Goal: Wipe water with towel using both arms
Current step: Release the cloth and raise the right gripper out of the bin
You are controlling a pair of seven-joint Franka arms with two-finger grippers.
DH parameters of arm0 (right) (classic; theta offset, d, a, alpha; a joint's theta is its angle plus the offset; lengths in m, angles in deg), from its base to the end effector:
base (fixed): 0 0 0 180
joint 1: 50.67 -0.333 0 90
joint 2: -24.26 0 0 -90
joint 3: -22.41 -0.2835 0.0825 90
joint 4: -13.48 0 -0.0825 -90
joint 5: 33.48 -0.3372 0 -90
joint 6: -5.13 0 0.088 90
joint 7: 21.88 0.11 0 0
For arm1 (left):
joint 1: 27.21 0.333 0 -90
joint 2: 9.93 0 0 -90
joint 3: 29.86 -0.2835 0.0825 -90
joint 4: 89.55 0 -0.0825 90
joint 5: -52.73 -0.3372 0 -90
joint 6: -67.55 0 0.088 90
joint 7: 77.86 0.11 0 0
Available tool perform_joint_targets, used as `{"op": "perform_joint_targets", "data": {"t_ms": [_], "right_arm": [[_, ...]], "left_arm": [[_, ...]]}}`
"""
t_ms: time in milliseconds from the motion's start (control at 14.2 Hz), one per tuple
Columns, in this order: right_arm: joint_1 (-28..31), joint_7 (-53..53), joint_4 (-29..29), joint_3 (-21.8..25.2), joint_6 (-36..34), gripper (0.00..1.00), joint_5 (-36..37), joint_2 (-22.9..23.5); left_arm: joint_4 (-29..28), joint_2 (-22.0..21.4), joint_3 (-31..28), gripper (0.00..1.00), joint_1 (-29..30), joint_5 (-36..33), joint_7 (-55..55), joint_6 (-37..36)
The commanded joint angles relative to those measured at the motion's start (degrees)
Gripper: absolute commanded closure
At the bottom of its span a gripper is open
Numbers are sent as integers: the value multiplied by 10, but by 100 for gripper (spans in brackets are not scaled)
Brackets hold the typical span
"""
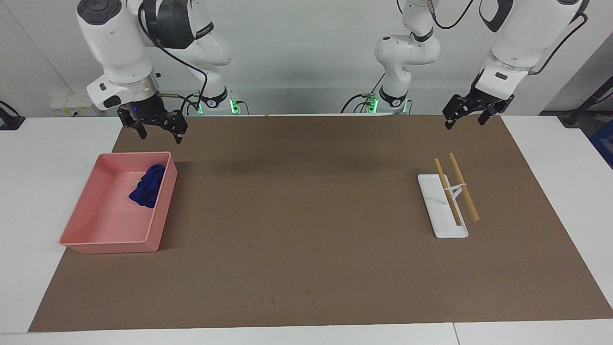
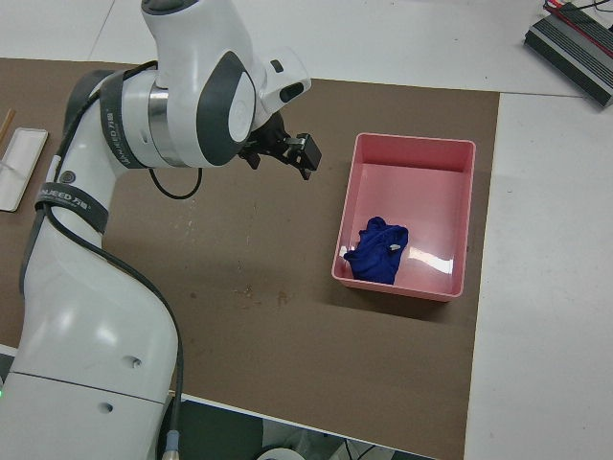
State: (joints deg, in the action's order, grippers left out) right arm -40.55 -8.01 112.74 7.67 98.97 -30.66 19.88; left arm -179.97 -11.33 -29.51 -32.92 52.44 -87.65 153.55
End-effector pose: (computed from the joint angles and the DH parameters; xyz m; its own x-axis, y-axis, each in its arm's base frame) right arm 0.4887 0.0385 0.5629 0.9874 -0.1580 -0.0038 -0.1574 -0.9850 0.0714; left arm 0.4907 -0.0515 0.5922 0.9965 0.0656 -0.0510 0.0649 -0.9978 -0.0141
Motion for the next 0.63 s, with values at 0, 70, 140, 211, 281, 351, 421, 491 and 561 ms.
{"op": "perform_joint_targets", "data": {"t_ms": [0, 70, 140, 211, 281, 351, 421, 491, 561], "right_arm": [[-20, 40, -106, 0, -56, 0, -4, 55], [-23, 44, -121, 0, -59, 0, -8, 60], [-23, 42, -128, 0, -59, 0, -11, 60], [-23, 45, -128, -1, -58, 0, -21, 60], [-20, 45, -128, 0, -59, 0, -27, 55], [-17, 44, -128, 0, -60, 0, -27, 53], [-15, 43, -128, 1, -62, 0, -29, 53], [-15, 43, -128, 2, -62, 0, -30, 49], [-15, 41, -124, 3, -63, 0, -29, 40]], "left_arm": [[-16, -17, -5, 0, -5, 7, -7, -4], [-17, -17, -5, 0, -5, 6, -8, -3], [-16, -17, -5, 0, -5, 6, -8, -3], [-16, -17, -5, 0, -5, 7, -7, -5], [-17, -17, -5, 0, -5, 6, -7, -4], [-16, -18, -5, 0, -5, 6, -7, -5], [-16, -18, -5, 0, -5, 7, -7, -6], [-16, -18, -5, 0, -6, 6, -8, -6], [-15, -18, -5, 0, -6, 6, -8, -7]]}}
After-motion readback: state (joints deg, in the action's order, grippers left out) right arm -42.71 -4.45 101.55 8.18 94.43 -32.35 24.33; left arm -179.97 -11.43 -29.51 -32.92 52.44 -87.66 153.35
